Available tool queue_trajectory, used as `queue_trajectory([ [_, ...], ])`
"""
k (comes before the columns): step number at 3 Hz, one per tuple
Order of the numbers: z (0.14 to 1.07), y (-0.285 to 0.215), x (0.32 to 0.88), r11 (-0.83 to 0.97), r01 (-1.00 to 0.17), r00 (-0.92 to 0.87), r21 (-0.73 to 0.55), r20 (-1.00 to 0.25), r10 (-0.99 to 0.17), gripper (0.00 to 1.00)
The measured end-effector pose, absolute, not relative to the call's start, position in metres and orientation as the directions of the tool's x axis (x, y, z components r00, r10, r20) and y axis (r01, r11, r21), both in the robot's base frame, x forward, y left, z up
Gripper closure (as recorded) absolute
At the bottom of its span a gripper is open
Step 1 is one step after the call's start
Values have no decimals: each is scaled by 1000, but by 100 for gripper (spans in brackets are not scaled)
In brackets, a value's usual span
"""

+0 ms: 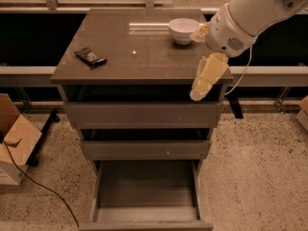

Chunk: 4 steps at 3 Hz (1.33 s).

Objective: Place rxbar chocolate into bottom drawer

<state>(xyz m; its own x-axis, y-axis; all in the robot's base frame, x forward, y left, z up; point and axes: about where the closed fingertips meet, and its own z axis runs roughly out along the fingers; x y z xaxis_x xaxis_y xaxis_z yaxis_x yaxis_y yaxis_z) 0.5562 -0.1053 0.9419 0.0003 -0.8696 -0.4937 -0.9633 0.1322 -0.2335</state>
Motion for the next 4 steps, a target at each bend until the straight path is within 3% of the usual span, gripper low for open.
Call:
queue_trajectory([
  [2, 922, -62, 607, 148, -965, 20, -215, -626, -780, 0],
  [4, 897, -20, 655, 133, -977, 16, -169, -672, -740, 0],
])
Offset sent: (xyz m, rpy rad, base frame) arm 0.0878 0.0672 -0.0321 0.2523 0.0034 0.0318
